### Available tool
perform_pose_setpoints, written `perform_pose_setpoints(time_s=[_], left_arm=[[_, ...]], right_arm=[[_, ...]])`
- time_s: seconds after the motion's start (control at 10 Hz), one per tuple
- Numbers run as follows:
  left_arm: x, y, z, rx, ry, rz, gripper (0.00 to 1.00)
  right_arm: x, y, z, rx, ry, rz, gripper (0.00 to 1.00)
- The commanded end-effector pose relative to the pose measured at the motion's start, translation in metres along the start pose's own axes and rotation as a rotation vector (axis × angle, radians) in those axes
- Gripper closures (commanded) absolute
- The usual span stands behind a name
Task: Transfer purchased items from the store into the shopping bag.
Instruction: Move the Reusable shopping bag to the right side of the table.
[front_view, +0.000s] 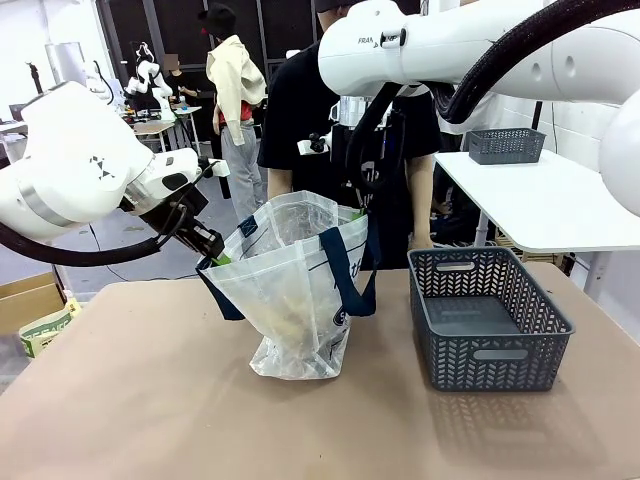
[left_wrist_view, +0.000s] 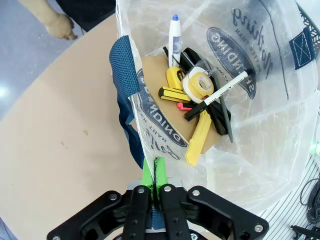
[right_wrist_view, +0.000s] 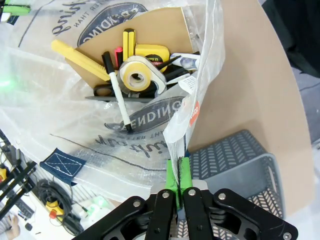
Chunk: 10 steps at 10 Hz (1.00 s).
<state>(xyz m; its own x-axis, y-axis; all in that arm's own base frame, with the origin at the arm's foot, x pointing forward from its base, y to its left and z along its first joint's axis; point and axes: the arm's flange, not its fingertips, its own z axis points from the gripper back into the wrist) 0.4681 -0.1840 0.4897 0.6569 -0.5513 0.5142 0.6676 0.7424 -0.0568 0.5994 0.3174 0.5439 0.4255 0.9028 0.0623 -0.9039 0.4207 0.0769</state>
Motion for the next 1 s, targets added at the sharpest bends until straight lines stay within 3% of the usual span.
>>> perform_pose_setpoints(time_s=[0.0,0.9], left_arm=[[0.0004,0.0003,0.0011,0.004,-0.006,0.009,1.0],[0.0004,0.0003,0.0011,0.004,-0.006,0.009,1.0]], right_arm=[[-0.0001,-0.0008,-0.0004,0.001,0.001,-0.001,1.0],[-0.0001,-0.0008,-0.0004,0.001,0.001,-0.001,1.0]])
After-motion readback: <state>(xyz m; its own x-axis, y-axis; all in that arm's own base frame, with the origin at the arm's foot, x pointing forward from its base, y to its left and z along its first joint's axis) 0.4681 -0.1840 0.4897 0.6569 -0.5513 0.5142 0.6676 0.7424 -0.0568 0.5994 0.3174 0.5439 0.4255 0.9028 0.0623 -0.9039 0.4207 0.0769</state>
